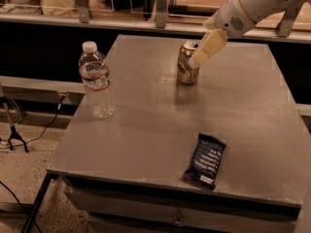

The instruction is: Move orange can near rxbar blueberry

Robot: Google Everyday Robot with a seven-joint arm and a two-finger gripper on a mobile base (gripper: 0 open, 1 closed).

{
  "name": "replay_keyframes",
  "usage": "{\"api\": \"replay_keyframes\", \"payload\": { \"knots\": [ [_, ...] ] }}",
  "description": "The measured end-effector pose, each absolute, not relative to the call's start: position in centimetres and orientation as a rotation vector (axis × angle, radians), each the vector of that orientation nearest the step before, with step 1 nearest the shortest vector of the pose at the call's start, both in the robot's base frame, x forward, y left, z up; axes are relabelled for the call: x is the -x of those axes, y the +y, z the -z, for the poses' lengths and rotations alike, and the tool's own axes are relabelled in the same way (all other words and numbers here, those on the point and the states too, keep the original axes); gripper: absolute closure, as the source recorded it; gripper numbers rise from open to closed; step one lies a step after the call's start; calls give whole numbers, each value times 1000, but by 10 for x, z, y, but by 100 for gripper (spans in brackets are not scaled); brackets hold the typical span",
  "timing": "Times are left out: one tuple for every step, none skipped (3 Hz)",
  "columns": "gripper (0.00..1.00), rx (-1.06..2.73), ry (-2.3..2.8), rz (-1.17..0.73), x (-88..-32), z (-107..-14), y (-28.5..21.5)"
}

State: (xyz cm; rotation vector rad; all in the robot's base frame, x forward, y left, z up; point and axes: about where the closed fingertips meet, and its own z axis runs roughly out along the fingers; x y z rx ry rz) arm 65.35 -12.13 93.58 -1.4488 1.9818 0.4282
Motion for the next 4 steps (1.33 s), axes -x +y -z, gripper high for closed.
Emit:
{"api": "replay_keyframes", "payload": {
  "knots": [
    [16, 1450, 1992, -454, -659, -922, -110],
    [39, 1438, 2022, -472, -663, -906, -106],
    [62, 1427, 2035, -502, -664, -896, -105],
    [93, 1436, 2010, -518, -660, -910, -113]
  ]
}}
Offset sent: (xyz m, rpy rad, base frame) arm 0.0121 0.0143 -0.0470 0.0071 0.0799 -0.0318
